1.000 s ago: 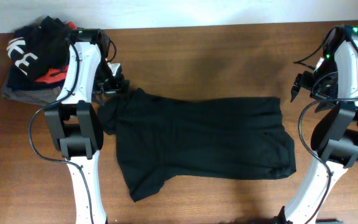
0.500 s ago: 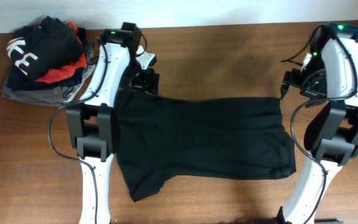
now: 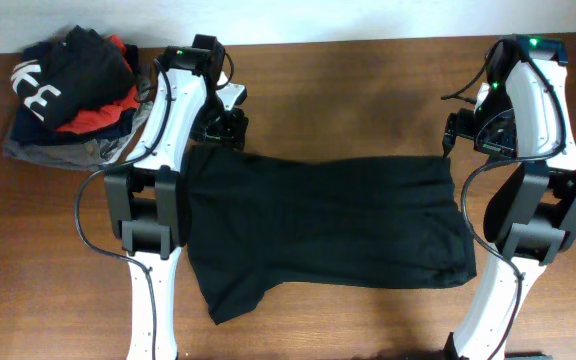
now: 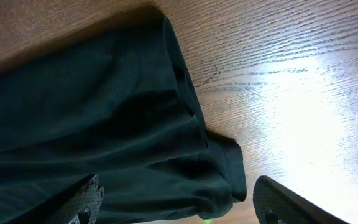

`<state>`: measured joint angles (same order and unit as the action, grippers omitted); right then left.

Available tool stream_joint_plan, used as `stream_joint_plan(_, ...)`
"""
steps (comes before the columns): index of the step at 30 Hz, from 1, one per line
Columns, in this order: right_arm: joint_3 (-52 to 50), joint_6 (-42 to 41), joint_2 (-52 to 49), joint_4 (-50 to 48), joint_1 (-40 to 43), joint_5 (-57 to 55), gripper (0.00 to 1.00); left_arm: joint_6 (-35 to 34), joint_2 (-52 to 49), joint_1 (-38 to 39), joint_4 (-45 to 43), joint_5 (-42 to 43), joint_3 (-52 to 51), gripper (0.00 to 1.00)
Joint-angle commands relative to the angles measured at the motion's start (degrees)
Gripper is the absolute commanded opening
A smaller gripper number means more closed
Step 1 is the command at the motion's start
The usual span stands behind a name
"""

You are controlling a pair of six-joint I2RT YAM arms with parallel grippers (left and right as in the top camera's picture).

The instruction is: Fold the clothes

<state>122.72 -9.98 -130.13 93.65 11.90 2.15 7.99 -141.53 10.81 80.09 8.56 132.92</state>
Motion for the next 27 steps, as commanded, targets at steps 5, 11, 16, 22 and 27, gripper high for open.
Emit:
stream_joint_plan(5, -0.4, 0.5, 1.8, 0.0, 0.1, -0.7, 0.82, -0.1, 1.8, -0.1, 0.8, -1.5, 0.5, 0.64)
stream_joint_plan(11, -0.4, 0.5, 1.8, 0.1, 0.1, -0.7, 0.82, -0.4, 1.8, -0.1, -0.1, -1.5, -2.6, 0.58)
stream_joint_plan(16, -0.4, 0.5, 1.8, 0.1, 0.1, -0.7, 0.82, -0.4, 1.8, -0.1, -0.2, -1.5, -2.9, 0.53)
stream_joint_plan(22, -0.4, 0.5, 1.8, 0.2, 0.1, 0.7, 0.80, -0.4, 1.8, -0.1, -0.6, -1.5, -2.9, 0.24)
stream_joint_plan(27, -0.3, 0.5, 1.8, 0.5, 0.1, 1.3, 0.77, -0.7, 1.9, -0.1, -0.1, -1.5, -2.9, 0.01)
